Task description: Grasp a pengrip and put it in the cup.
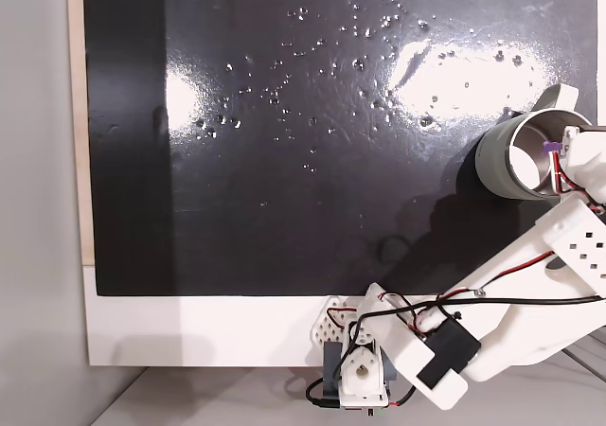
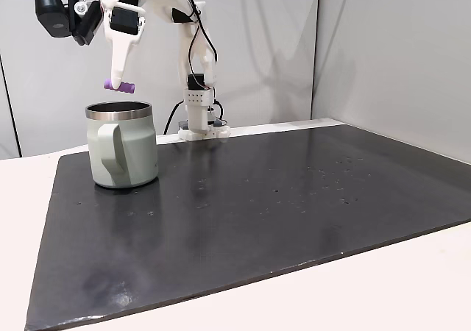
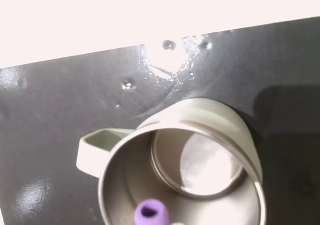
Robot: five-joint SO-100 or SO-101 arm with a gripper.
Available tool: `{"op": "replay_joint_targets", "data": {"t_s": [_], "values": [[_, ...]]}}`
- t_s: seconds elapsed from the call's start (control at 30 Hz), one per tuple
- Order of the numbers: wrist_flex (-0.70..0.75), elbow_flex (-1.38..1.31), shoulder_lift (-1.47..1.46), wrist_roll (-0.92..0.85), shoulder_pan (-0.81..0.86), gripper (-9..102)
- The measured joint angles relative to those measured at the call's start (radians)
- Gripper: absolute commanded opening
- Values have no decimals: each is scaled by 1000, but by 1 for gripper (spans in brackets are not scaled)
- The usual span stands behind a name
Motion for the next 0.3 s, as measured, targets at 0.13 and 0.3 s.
{"op": "replay_joint_targets", "data": {"t_s": [0.13, 0.3], "values": [[0, 0, 0, 5, 0, 23], [0, 0, 0, 5, 0, 23]]}}
